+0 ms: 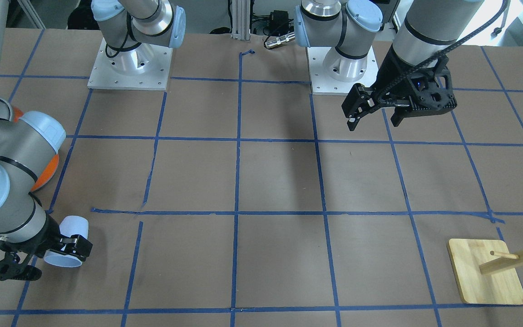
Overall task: Flip cup
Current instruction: 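Lower the right gripper over the upright white cup, then close the right gripper on the white cup rim and lift it, then carry the cup with the right gripper toward the table center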
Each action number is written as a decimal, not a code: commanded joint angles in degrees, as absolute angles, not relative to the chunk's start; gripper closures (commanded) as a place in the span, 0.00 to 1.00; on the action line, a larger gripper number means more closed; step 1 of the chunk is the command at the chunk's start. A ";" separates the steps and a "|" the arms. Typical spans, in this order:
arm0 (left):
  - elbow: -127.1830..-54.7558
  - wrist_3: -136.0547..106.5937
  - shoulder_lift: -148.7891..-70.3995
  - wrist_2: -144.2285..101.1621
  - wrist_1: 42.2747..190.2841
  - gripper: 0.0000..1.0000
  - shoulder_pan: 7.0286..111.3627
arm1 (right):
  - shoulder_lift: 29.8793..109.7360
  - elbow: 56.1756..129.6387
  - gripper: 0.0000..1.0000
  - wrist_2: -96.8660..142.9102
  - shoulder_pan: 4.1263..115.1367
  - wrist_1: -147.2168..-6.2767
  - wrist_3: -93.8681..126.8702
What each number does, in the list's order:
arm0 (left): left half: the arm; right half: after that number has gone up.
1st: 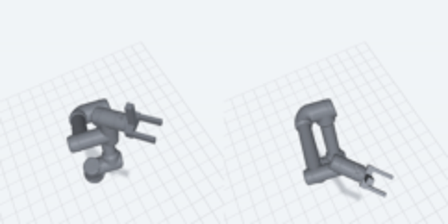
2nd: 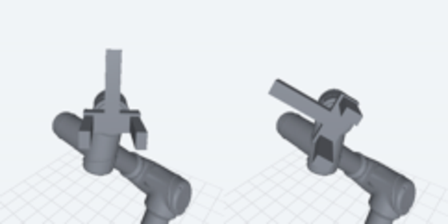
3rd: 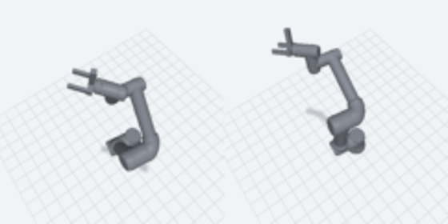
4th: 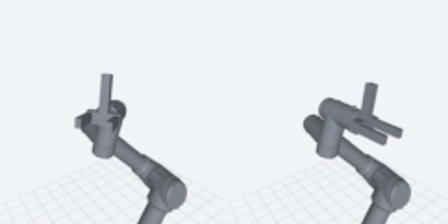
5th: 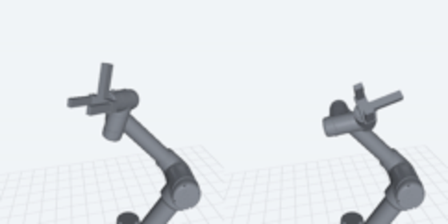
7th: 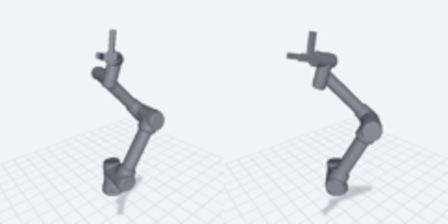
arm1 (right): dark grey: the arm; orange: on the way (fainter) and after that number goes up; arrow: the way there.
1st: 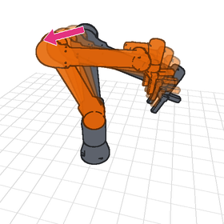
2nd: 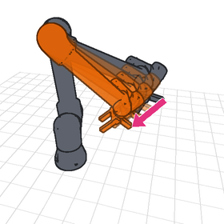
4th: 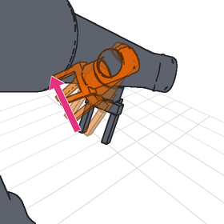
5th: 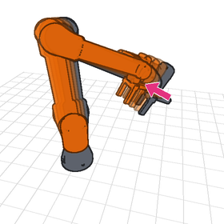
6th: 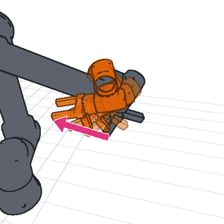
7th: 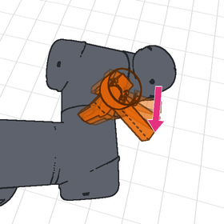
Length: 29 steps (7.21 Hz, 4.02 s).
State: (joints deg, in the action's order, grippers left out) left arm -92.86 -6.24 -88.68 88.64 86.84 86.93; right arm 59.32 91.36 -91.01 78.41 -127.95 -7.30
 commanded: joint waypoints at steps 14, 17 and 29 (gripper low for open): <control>-93.16 -6.86 -88.59 88.59 86.74 0.00 86.92 | 63.27 91.93 0.91 -85.09 81.01 -126.39 -24.60; -93.34 -6.16 -88.50 89.03 85.79 0.00 85.79 | 62.84 91.76 0.85 -84.99 94.71 -127.44 -32.25; -93.34 -2.72 -87.63 89.74 87.10 0.00 79.01 | 55.55 91.05 0.78 -85.26 115.05 -134.72 -60.82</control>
State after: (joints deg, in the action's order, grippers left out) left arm -93.32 -2.72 -87.64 89.77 87.09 79.01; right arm 56.46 91.16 -85.66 115.00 -133.51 -61.08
